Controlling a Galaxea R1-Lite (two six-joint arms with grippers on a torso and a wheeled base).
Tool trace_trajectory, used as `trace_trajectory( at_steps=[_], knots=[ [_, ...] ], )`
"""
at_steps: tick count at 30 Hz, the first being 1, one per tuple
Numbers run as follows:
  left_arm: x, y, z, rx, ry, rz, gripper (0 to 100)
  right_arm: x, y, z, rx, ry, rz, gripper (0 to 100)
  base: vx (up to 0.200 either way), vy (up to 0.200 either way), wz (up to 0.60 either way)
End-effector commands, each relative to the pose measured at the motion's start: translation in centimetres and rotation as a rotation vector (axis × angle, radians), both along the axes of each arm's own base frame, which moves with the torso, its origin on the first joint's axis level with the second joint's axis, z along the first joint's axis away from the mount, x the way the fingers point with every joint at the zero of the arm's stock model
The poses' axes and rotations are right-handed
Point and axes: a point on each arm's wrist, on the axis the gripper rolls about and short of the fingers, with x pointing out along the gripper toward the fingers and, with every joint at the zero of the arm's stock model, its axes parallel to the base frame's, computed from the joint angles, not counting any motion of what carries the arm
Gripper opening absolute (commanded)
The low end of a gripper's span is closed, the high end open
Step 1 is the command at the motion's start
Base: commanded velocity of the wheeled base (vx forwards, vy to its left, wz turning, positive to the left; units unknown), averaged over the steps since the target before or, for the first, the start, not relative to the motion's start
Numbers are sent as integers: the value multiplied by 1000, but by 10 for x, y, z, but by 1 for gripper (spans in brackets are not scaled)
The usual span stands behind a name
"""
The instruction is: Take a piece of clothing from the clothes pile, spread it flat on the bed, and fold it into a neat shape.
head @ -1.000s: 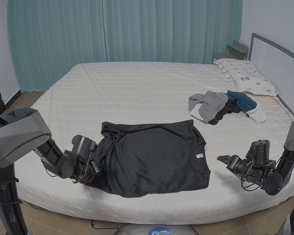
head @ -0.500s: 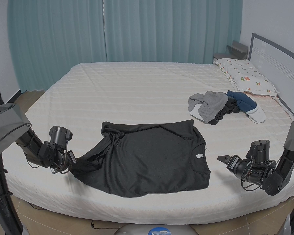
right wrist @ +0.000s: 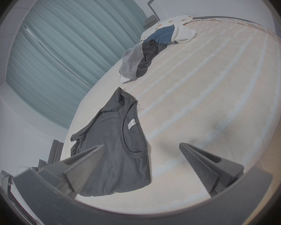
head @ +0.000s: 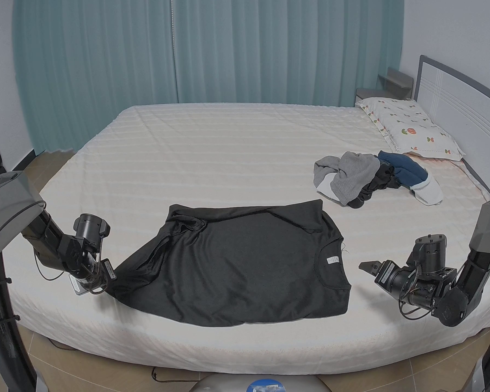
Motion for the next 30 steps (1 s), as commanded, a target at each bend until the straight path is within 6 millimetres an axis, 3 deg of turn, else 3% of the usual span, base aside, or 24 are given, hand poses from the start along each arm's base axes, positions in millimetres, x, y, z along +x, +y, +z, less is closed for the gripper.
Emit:
trace_trajectory(
  at_steps=[1,7,14,20,30],
  knots=[
    [1,5,-1,1,16,14,0,6,7,-7,-3,12,26,100,0,0,0],
    [-6,11,-2,6,89,15,0,23,20,-25,-21,36,61,100,0,0,0],
    [-1,11,5,-9,39,20,0,38,35,-53,-54,77,99,100,0,0,0],
    [1,9,24,-149,-72,-52,0,36,31,-51,-57,77,93,100,0,0,0],
    [4,3,28,-277,-155,-92,0,30,31,-42,-54,61,100,100,0,0,0]
  ],
)
